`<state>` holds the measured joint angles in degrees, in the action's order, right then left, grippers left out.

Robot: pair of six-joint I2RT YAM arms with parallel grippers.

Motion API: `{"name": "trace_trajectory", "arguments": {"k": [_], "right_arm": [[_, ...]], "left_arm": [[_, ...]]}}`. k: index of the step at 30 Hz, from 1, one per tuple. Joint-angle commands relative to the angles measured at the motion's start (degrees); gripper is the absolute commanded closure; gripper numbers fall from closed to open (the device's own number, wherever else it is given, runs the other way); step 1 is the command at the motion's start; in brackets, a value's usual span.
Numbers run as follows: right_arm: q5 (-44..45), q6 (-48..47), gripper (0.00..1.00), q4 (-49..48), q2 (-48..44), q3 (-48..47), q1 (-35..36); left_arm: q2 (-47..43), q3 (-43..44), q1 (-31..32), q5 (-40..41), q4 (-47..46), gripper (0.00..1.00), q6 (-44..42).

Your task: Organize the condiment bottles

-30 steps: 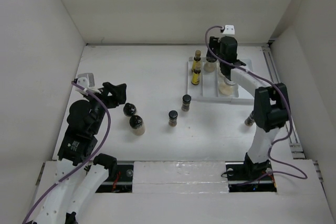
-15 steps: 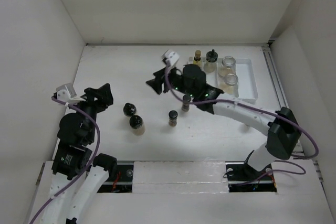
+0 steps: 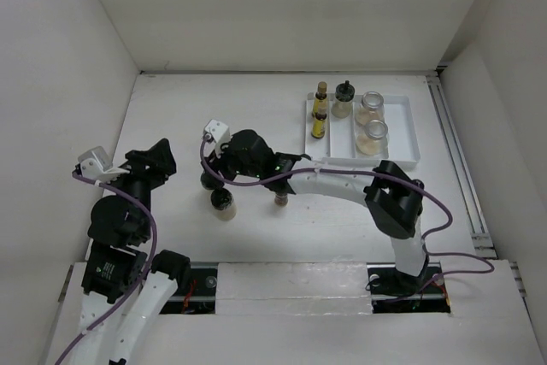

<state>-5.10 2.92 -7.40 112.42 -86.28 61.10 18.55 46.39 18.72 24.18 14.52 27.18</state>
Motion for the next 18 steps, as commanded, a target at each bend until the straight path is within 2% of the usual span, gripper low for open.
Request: {"name": "trace_trajectory", "arguments": {"k": [1,2,5,6,9,10,12,13,14,18], "right_arm": [[1.1,-0.5,0.32,0.2,1.5,-4.2,1.1],[1.8,-0.5,0.32,0.2,2.0,-4.9,1.1],[2.4,-0.5,0.43,0.2,4.4,-6.3,1.1],[2.4,-0.5,0.54,0.2,5.4,-7.0,1.1],[1.9,0.2,0.64,0.2,6.5,-7.5,1.1],[1.3,0.2,0.76,0.2,6.5,-8.0,1.1],[1.3,0.2,0.81,0.2,7.2,-8.0,1.1],[1.3,0.8,0.94,0.2,7.2,-8.6,1.1],[1.9,0.8,0.99,0.2,7.2,-8.6,1.1],[4.7,0.8,1.0,0.2,5.4,-10.0,1.1]], "left_arm": [[-0.1,-0.5,-0.1,-0.6,-1.6,0.34,0.3],[0.4,-0.5,-0.1,-1.2,-1.6,0.34,-0.3],[0.4,-0.5,-0.1,-1.7,-1.6,0.34,-0.3],[0.4,-0.5,-0.1,-2.2,-1.6,0.34,-0.3],[0.4,-0.5,-0.1,-2.2,-2.2,0.34,-0.3],[0.4,-0.5,-0.1,-2.7,-2.2,0.34,-0.8],[0.4,-0.5,-0.1,-2.7,-2.2,0.34,-0.8],[0.4,-0.5,-0.1,-2.7,-2.2,0.34,-0.8],[0.4,-0.5,-0.1,-3.3,-2.2,0.34,-0.8],[0.4,-0.5,-0.1,-3.3,-2.2,0.34,-0.8]]}}
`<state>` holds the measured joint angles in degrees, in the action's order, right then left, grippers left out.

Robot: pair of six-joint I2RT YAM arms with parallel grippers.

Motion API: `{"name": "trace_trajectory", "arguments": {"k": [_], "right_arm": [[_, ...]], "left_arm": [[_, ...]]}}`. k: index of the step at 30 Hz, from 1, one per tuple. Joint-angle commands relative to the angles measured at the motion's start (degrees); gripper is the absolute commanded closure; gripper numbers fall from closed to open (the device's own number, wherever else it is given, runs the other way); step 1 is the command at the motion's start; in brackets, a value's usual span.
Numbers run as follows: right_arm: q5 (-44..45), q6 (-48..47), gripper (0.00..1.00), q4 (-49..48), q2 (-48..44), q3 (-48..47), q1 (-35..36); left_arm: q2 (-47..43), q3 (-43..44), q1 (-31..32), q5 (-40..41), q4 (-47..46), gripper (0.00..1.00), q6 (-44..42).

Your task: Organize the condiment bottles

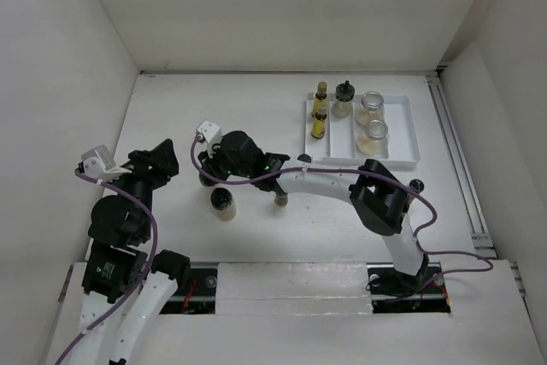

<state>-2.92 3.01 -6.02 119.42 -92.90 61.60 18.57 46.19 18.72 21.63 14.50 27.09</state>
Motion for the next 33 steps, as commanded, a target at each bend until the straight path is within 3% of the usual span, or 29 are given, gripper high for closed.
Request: {"name": "trace_trajectory", "arguments": {"k": [1,4,10,21,25,33], "right_arm": [[3.5,0.7,1.0,-2.6,-2.8,-3.3,0.6],[6.2,1.3,1.0,-6.9,-8.5,-2.3,-0.6],[2.1,7.0,1.0,-15.9,-21.8,5.6,-6.6],[8.1,8.4,1.0,-13.1,-46.2,25.6,-25.4],[8.6,8.9,1.0,-8.6,-50.0,28.9,-36.1],[9.9,9.5,1.0,-8.6,-47.9,32.3,-45.1]], "left_arm": [[0.4,-0.3,-0.1,-0.7,-2.2,0.34,-0.7],[-0.1,-0.3,-0.1,-0.7,-2.2,0.34,-0.7],[-0.1,-0.3,-0.1,-0.7,-2.2,0.34,-0.7],[0.4,-0.3,-0.1,-2.5,-2.7,0.34,-1.3],[0.4,-0.3,-0.1,-3.1,-3.2,0.34,-1.3],[0.9,-0.3,-0.1,-3.6,-3.3,0.34,-1.3]]}}
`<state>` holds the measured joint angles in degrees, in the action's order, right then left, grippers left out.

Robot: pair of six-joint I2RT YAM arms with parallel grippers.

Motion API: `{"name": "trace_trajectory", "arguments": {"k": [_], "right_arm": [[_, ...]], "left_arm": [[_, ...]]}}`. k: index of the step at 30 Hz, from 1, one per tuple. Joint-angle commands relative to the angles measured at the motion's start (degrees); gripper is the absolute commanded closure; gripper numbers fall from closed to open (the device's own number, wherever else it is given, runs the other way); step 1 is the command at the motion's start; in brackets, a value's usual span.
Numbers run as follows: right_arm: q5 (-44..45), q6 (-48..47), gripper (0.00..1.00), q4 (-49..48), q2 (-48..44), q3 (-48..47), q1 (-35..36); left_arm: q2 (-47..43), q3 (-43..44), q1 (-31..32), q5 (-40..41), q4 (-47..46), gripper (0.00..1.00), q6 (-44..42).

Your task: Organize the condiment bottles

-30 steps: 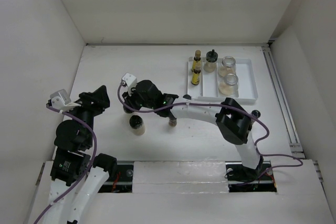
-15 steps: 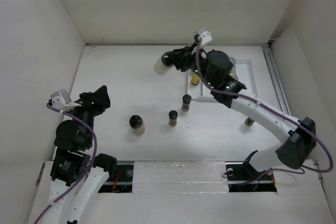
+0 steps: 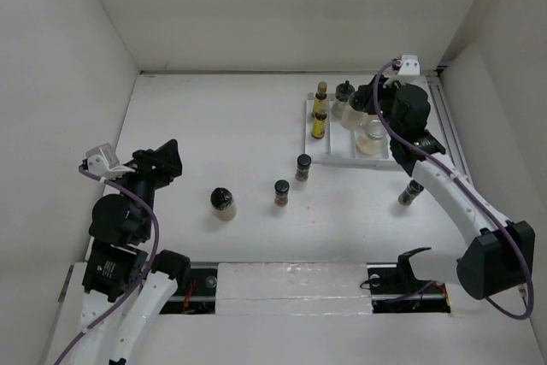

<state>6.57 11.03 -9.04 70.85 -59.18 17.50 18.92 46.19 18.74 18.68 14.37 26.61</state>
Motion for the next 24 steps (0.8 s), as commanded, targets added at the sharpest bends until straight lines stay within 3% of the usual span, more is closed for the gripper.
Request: {"name": "trace_trajectory", "arguments": {"k": [1,7,24], "right_arm": [[0.4,1.5,1.0,-5.6,1.9,-1.4,-1.0],[2.7,0.2,1.0,-7.5,13.4,-6.4,-2.1],[4.6,-2.3,1.0,-12.4,27.1,-9.6,-2.1]], "left_arm": [[0.6,-0.3,-0.1,-0.7,-3.1,0.34,-0.8],[0.6,-0.3,-0.1,-0.7,-2.5,0.34,-0.8],[1.1,-0.3,-0.1,-0.1,-3.0,0.34,-1.3]]}}
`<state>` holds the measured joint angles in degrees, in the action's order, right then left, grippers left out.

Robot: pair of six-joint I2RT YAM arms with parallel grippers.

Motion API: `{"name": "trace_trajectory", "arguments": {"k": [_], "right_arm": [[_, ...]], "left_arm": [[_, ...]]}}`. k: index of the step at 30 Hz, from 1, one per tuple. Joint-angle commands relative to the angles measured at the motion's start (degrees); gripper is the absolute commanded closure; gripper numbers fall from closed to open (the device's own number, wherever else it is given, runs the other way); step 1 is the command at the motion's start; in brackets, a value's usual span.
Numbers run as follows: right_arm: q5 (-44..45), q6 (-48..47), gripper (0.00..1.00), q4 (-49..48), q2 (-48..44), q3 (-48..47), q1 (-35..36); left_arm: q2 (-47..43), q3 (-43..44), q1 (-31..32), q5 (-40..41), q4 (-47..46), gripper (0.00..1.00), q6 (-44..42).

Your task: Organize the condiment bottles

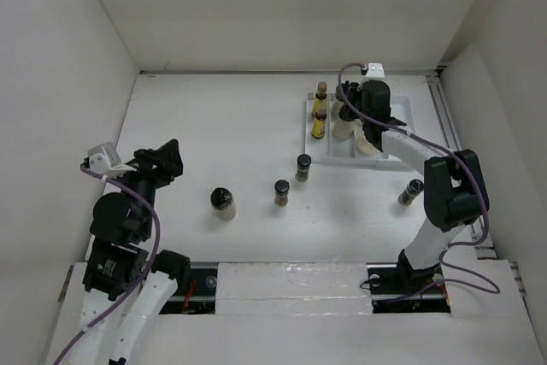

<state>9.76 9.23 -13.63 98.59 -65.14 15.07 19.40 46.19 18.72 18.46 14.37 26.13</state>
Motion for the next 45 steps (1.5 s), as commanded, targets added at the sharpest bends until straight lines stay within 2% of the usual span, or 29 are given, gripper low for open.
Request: {"name": "trace_trajectory", "arguments": {"k": [1,3,4,7,8,11,13,14,15,17,18,19,20,21,23,24,25,27,29,33,38,42,45], "right_arm": [[1.4,-0.5,0.91,-8.4,-0.7,-3.7,0.3],[0.9,-0.5,0.8,-8.4,-0.7,-3.1,0.8],[0.9,-0.5,0.66,-8.4,-0.7,-3.1,0.8],[0.4,0.0,0.45,-7.0,-1.9,-3.1,1.4],[0.3,0.0,0.32,-6.4,-4.2,-3.1,1.4],[-0.8,0.0,0.18,-5.4,-9.7,-1.9,2.1],[-2.4,0.0,0.18,-4.0,-12.6,-1.9,4.1],[-3.2,0.0,0.23,-2.9,-14.1,-1.2,5.0],[-4.5,0.5,0.46,-2.9,-16.8,0.0,6.2],[-8.5,0.5,0.79,-2.9,-19.0,1.6,10.8],[-10.0,0.5,1.0,-2.9,-20.3,3.0,12.7],[-11.8,0.5,1.0,-2.9,-20.4,3.6,14.8],[-16.5,0.5,1.0,-2.9,-20.4,3.6,17.0],[-19.0,0.5,1.0,-2.9,-20.4,4.2,21.4],[-22.7,-1.6,0.79,-2.9,-18.4,4.2,26.4],[-24.0,-2.4,0.64,-2.9,-17.6,4.2,31.0],[-26.9,-4.1,0.35,-2.4,-15.7,4.2,33.0],[-29.0,-5.7,0.16,-3.2,-13.7,3.7,36.2],[-30.4,-7.0,0.06,-4.9,-9.7,3.0,40.1],[-28.7,-7.7,0.05,-4.3,-3.2,-1.6,44.2],[-26.3,-7.7,0.06,-4.3,3.3,-6.4,45.6],[-24.3,-7.1,0.13,-5.8,6.5,-6.9,46.1],[-23.5,-5.8,0.24,-7.1,9.6,-8.3,46.1]], "left_arm": [[0.6,-0.3,-0.1,0.1,-2.4,0.34,-0.8],[0.1,-0.3,-0.1,0.1,-2.4,0.29,-0.8],[0.1,-0.3,-0.1,0.1,-2.4,0.28,-0.8],[0.1,-0.3,-0.1,-0.4,-2.4,0.26,-0.8],[0.1,-0.3,-0.1,-0.4,-2.4,0.25,-0.8],[0.6,-0.3,-0.1,-0.4,-2.4,0.23,-0.8],[0.6,-0.3,-0.1,-1.1,-2.4,0.23,-0.8],[0.6,-0.3,-0.1,-1.1,-2.4,0.25,-0.8],[0.6,-0.3,-0.1,-1.1,-2.4,0.25,-0.8],[0.6,-0.3,-0.1,-1.1,-2.9,0.36,-0.8],[0.6,-0.3,-0.1,-1.7,-2.9,0.41,-1.3],[0.6,-0.3,-0.1,-1.7,-2.9,0.45,-1.3],[0.6,-0.3,-0.1,-2.2,-2.9,0.56,-1.3],[0.6,-0.3,-0.1,-2.2,-2.9,0.62,-1.3],[1.3,-0.3,-0.1,-2.2,-2.9,0.67,-1.3],[1.9,-0.3,-0.1,-2.2,-2.4,0.67,-1.3],[1.9,0.2,-0.1,-1.2,-2.4,0.67,-1.3],[1.9,0.2,-0.1,0.6,-1.8,0.59,-0.1],[1.3,0.2,-0.1,1.1,-1.8,0.46,-0.1],[-0.6,-0.3,-0.1,0.6,-2.6,0.37,-0.1],[0.8,-0.3,-0.1,0.0,-2.1,0.36,-0.1],[0.8,-0.3,-0.1,-1.2,-2.1,0.36,-0.6],[0.8,-0.3,-0.1,-1.8,-2.8,0.36,-0.6]]}}
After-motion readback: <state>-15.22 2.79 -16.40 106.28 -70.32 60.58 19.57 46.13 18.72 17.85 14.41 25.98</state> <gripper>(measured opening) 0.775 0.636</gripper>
